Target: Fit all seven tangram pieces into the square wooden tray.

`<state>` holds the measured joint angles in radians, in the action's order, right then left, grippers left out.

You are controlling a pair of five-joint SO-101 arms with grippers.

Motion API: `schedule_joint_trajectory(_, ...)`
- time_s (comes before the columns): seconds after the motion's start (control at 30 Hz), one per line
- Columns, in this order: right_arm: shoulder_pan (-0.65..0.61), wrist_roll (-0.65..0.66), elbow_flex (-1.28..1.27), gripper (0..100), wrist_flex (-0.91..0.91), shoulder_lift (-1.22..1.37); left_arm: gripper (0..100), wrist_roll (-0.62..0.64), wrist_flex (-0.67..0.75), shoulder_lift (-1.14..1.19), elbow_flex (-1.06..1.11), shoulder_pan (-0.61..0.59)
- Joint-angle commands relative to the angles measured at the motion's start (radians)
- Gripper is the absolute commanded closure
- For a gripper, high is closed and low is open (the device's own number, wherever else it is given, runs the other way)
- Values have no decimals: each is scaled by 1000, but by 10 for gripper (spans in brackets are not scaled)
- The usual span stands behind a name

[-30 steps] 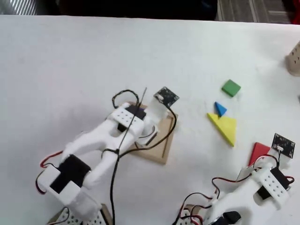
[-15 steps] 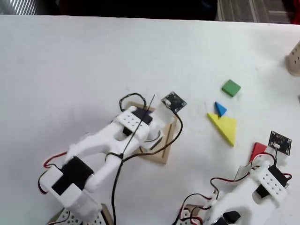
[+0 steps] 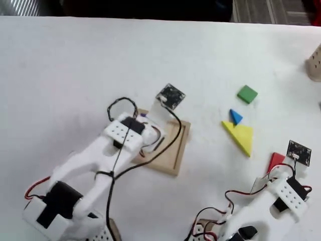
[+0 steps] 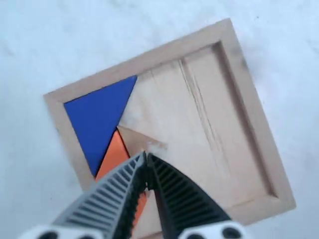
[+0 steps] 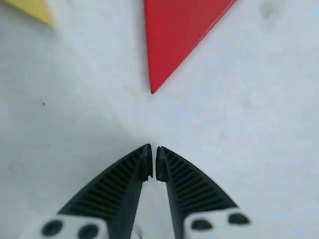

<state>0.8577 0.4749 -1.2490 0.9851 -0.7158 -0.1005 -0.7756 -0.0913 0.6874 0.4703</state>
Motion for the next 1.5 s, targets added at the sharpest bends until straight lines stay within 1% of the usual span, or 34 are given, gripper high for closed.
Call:
schedule_joint_trajectory(0.0,-8,15,5,981,-13,-7,973,71,106,-47,20,51)
schedule_joint_trajectory(0.1,-5,15,5,981,-13,-7,973,75,110,-38,23,76)
schedule_joint_trajectory(0.23,-4,15,5,981,-13,-7,972,77,98,87,-46,56)
schedule_joint_trajectory(0.3,-4,15,5,981,-13,-7,972,77,57,156,-112,38)
schedule_joint_trajectory(0.4,-2,15,5,981,-13,-7,972,77,-43,219,-206,5)
schedule_joint_trajectory(0.5,-2,15,5,981,-13,-7,972,74,-87,240,-236,-27)
schedule_joint_trajectory(0.7,-2,15,5,981,-13,-7,972,71,-104,237,-238,-76)
schedule_joint_trajectory(0.83,-2,15,5,981,-13,-7,974,74,-180,214,-259,-62)
schedule_joint_trajectory(0.97,-2,15,5,981,-13,-7,975,74,-218,133,-241,-38)
schedule_joint_trajectory(1.1,-2,15,5,981,-13,-7,973,69,-218,10,-183,-51)
schedule_joint_trajectory(1.2,-2,15,5,981,-13,-7,973,68,-215,-111,-129,-120)
schedule_joint_trajectory(1.3,-2,15,5,981,-13,-7,972,68,-153,-197,-80,-265)
schedule_joint_trajectory(1.4,-2,15,5,981,-13,-7,940,69,-38,-185,-57,-403)
schedule_joint_trajectory(1.47,-2,15,5,981,-13,-7,900,72,3,-124,-64,-450)
